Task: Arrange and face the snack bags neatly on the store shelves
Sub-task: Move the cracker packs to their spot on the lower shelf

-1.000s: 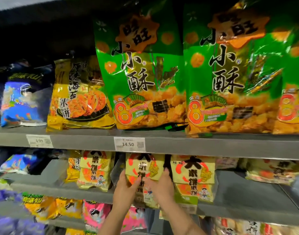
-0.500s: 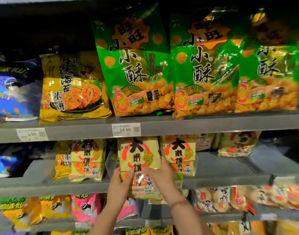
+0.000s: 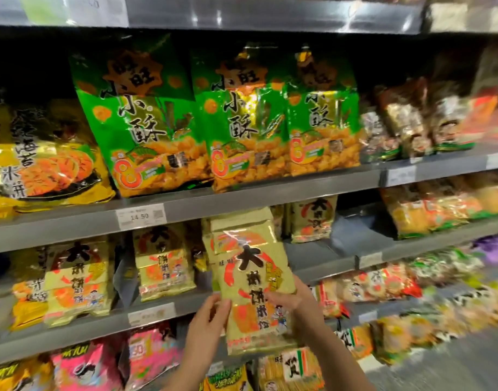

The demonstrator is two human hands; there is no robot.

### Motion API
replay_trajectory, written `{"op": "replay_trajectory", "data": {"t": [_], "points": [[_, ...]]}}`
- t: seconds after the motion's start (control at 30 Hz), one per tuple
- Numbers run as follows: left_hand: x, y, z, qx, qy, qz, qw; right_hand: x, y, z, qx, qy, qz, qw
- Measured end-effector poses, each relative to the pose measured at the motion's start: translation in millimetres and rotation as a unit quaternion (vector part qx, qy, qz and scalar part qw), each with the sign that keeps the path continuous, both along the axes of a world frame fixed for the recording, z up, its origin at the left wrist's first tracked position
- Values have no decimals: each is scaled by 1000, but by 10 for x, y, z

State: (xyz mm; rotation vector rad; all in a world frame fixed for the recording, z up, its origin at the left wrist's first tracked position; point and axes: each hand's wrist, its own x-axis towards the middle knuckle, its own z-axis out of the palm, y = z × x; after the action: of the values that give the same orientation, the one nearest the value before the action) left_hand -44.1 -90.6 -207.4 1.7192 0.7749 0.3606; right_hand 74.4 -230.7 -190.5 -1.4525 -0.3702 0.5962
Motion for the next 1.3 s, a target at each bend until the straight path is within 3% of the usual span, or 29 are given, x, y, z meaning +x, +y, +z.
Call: {"op": "replay_trajectory", "data": {"t": [0.13, 0.27, 0.6, 0.8, 0.93, 1.07, 1.2, 1.3], "points": [[269, -110, -22, 45, 19, -12, 999, 416, -502, 65, 22, 10, -60, 998], [534, -215, 72, 73, 27, -11, 997, 1019, -638, 117, -33, -26, -96, 995], [1088, -204, 186, 118, 17, 31, 992, 2050, 130, -51, -90, -62, -27, 994], [1045, -4, 146, 115, 23, 89, 989, 2152, 569, -278, -195, -80, -56, 976], [990, 118, 92, 125, 34, 118, 985, 2090, 692, -411, -267, -154, -87, 947], [990, 145, 77, 130, 37, 114, 984, 1806, 634, -558, -226, -189, -221, 930], [969, 224, 94, 162, 33, 103, 981, 1729, 645, -659, -201, -151, -193, 948], [912, 265, 68, 163, 23, 86, 983, 1766, 579, -633, -211, -197, -237, 928]]}}
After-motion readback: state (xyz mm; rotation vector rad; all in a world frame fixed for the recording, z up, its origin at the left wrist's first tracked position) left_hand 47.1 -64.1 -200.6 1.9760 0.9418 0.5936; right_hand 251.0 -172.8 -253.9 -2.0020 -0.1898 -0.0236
